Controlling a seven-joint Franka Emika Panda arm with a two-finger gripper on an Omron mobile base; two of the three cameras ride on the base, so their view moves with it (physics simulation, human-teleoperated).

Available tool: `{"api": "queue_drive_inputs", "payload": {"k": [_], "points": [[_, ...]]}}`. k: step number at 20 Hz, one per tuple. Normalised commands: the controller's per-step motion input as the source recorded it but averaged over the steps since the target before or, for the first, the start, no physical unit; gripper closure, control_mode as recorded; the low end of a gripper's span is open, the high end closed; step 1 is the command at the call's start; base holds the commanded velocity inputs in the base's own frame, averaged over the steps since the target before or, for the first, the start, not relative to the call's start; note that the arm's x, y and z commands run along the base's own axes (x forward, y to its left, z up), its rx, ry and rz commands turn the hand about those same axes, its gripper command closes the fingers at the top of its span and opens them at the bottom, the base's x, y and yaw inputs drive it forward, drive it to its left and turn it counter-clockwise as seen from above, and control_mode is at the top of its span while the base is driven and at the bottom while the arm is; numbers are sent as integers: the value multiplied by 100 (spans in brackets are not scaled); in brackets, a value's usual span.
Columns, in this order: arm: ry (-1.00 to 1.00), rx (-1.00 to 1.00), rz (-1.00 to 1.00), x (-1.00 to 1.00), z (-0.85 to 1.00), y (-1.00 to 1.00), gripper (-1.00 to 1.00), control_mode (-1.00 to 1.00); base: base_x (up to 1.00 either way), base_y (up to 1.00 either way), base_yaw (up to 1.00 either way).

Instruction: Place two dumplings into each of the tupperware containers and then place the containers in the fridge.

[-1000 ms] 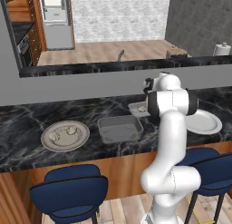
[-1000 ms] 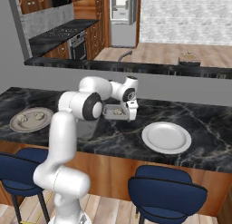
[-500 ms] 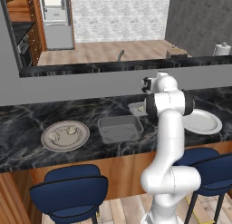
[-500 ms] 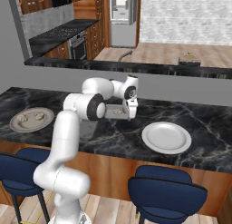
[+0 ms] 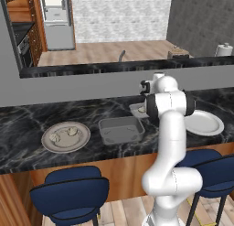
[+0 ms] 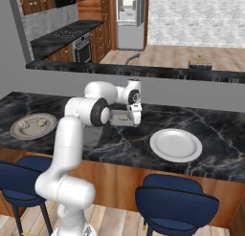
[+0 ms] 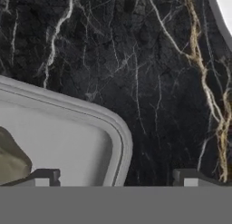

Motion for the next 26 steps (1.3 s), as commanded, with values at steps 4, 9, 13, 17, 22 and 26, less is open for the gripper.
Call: {"api": "queue_drive_inputs", "payload": {"k": [4,9,13,17,22,26], "points": [[-2,-15,0,-48,-82,23,100,-100,0,0,0],[0,-13,-1,-26,-97,10,100,-100,0,0,0],[0,-6,-3,-2,-79,1,100,-100,0,0,0],[0,9,-16,-1,3,-1,100,-100,0,0,0],[-13,18,-31,-4,50,-6,100,-100,0,0,0],[-28,8,-31,-37,67,0,100,-100,0,0,0]]}}
